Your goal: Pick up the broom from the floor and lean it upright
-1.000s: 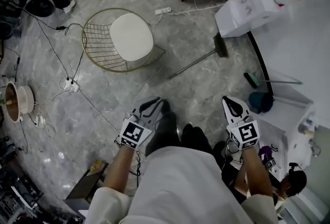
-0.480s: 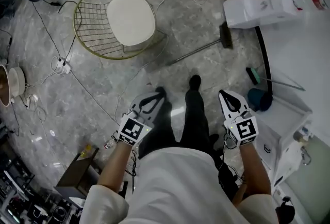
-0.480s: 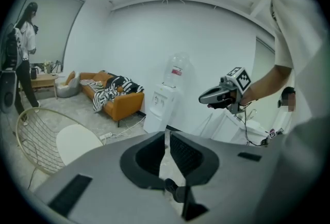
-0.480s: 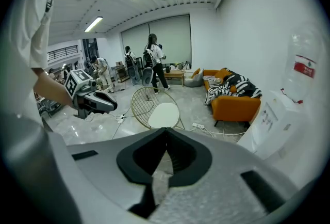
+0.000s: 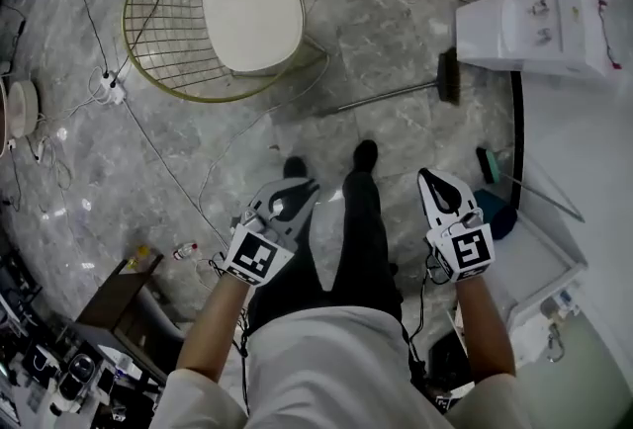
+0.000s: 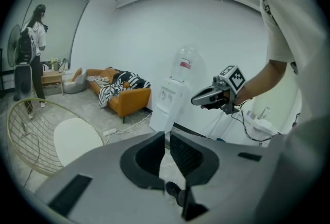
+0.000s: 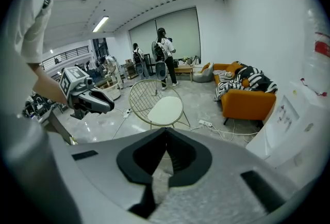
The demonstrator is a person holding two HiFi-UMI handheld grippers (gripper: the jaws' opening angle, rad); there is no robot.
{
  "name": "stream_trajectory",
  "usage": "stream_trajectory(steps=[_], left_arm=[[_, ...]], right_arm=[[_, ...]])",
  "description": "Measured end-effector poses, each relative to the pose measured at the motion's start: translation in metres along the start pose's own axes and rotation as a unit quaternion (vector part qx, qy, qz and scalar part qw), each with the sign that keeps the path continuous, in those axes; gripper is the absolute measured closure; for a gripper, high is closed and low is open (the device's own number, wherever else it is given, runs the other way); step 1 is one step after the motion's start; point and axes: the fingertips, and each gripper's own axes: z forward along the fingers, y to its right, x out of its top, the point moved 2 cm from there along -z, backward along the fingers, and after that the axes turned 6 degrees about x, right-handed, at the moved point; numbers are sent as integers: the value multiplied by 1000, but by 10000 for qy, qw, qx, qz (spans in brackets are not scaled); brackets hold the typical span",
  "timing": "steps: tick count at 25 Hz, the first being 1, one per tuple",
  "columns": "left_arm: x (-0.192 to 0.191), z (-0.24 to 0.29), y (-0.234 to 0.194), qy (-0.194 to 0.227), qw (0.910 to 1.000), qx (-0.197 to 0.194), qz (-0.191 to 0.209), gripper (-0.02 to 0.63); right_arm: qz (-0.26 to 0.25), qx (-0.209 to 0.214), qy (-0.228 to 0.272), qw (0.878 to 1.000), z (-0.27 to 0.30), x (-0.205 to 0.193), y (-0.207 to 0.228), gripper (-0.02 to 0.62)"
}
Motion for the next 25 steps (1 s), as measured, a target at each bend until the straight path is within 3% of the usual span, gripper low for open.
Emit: stream_trajectory(steps=[10, 17, 25], left_arm=[[-82, 94, -22, -230, 9991, 136, -329, 574], [-144, 153, -31, -592, 9977, 127, -289, 574], [-232, 196, -35, -856, 9956, 94, -357, 574]], right_arm=[[-160, 650, -281, 9974, 100, -75, 41, 594], [-208, 1008, -492, 9935, 168, -135, 74, 594], [-814, 1416, -1062, 9808, 236, -210, 72, 591]])
